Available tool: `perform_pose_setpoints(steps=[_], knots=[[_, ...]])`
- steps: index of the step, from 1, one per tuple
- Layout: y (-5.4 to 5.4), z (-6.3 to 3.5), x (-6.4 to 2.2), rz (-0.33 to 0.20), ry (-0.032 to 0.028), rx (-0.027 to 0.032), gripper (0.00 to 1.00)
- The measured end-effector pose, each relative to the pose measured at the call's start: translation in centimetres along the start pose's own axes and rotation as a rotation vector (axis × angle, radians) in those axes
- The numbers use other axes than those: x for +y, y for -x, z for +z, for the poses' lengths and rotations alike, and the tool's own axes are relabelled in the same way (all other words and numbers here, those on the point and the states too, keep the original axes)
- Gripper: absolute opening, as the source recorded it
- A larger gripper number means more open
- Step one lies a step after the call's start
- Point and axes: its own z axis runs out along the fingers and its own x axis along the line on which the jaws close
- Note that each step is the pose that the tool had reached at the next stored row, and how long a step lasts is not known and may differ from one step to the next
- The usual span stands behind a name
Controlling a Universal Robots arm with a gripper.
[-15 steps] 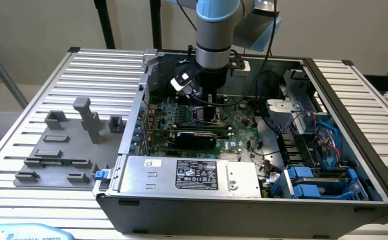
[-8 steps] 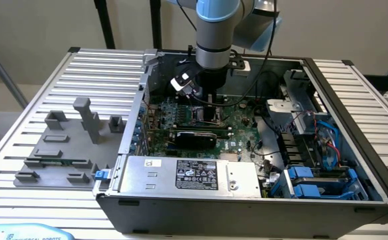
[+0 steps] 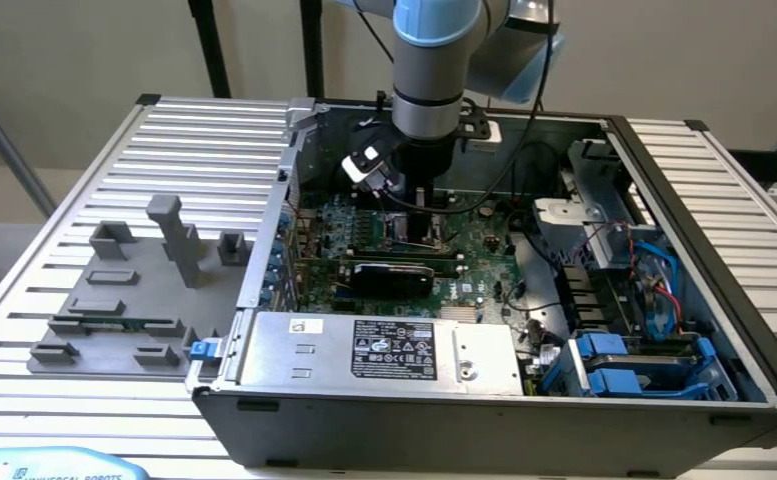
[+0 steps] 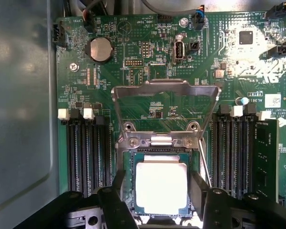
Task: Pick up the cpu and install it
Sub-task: 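Place the cpu into insertion slot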
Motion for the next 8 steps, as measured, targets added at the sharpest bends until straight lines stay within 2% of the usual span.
perform_pose_setpoints(steps=[1, 8], knots=[[-0.02, 0.03, 0.03, 0.000, 0.0008, 0.0020, 0.62], [-0.01, 0.03, 0.09, 0.000, 0.0008, 0.0019, 0.62]])
